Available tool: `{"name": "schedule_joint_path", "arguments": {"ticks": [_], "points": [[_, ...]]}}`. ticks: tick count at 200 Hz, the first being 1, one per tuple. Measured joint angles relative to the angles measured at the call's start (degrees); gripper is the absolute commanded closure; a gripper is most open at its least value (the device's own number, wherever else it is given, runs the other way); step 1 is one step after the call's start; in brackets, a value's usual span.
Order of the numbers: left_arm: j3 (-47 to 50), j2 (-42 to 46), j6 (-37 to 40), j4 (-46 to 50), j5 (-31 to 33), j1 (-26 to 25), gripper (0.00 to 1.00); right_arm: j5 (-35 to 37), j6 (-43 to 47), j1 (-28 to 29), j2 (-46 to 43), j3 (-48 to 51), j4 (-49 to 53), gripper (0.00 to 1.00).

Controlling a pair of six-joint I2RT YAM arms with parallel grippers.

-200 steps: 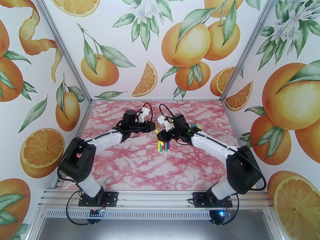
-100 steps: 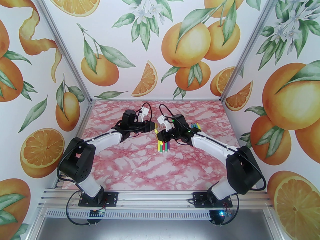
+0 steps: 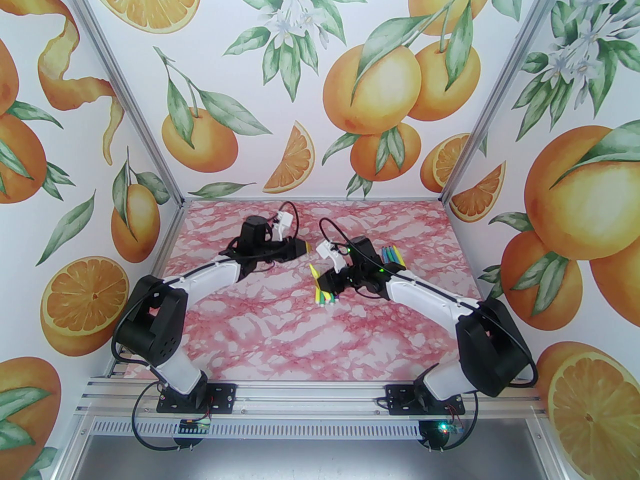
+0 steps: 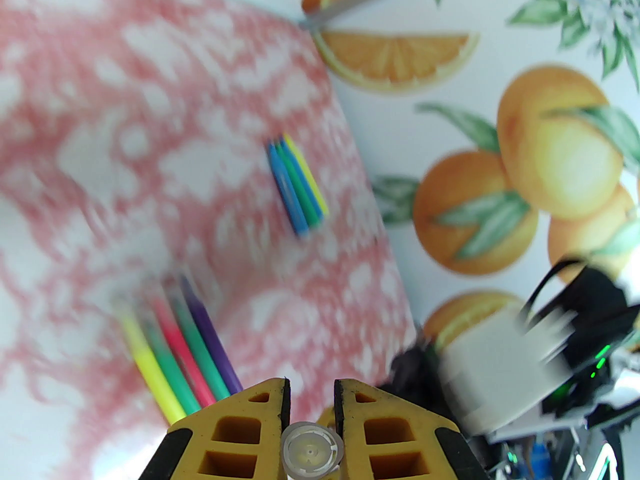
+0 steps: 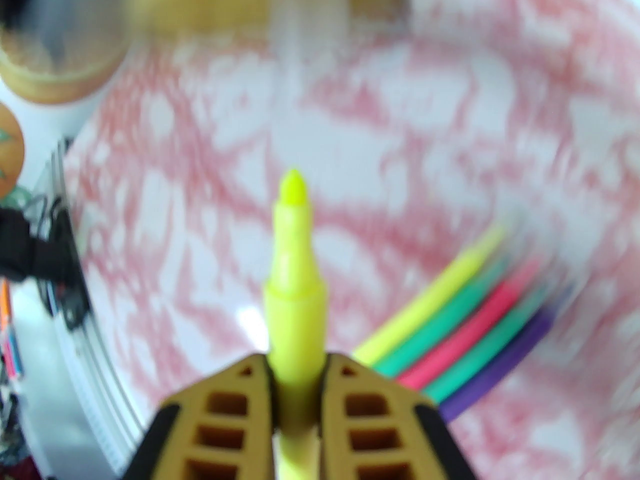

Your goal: Open the pen caps

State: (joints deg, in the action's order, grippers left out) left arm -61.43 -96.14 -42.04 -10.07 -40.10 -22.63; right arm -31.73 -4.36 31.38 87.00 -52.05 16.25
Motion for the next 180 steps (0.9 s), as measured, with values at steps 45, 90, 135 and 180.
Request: {"name": "schedule_joint_path", "arguments": {"ticks": [45,90,135,180], "points": [[-1.7,0.3,-0.7,0.0,3.3,1.0,1.00,-0.2,-0.1,0.2,0.0,1.0,1.7,1.00],[-5.2,0.3,6.8,12.6,8.4,0.9,1.00,5.3,-1.0,-0.2,-0.5,1.0,1.6,1.00],[-6.3,0.5,14.9,25.3,14.5,0.8,1.00,12.3,-3.2,-3.9,-0.5,0.3,1.9,1.00],[-9.9,0.0,21.2,36.1,21.1,0.3,1.00,20.2,-4.2,-8.5,0.0,-4.1,3.8,1.00]]}}
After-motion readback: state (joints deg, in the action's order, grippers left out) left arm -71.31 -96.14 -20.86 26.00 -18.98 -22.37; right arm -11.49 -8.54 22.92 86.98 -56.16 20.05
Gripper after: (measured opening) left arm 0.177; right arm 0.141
